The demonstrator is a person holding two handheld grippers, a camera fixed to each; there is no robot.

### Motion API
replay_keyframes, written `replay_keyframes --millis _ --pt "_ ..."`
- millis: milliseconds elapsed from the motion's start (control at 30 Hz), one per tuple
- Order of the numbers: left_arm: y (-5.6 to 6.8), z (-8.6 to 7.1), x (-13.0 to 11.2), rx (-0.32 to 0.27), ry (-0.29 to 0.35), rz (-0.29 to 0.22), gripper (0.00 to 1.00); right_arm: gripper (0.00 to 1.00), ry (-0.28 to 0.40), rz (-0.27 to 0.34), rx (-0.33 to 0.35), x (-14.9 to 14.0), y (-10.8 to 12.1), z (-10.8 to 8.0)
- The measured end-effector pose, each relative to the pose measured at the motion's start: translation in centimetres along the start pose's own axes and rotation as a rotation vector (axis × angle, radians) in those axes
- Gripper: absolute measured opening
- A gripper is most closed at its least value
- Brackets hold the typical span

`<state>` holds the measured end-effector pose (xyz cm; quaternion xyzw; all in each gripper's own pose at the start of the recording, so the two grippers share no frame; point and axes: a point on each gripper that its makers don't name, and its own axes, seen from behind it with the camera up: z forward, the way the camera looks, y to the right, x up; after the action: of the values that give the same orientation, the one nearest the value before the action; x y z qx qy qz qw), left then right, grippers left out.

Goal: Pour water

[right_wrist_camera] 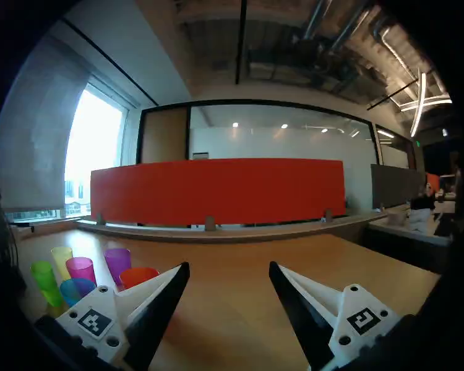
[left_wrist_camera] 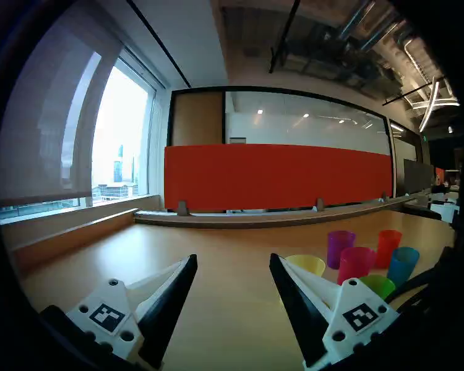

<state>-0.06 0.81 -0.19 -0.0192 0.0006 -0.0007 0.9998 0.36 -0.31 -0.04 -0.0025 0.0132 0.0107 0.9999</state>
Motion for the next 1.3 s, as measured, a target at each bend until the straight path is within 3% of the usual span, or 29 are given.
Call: replay_keyframes --millis 200,1300 --pt "0.02 -0.04 0.00 0.000 0.000 0.000 0.86 1.00 -0.027 -0.020 -0.012 -0.58 -0.10 0.19" --pt "0.02 -0.04 0.01 0.000 0.000 0.000 0.86 1.00 -0.028 -0.020 -0.015 -0.55 -0.10 0.06"
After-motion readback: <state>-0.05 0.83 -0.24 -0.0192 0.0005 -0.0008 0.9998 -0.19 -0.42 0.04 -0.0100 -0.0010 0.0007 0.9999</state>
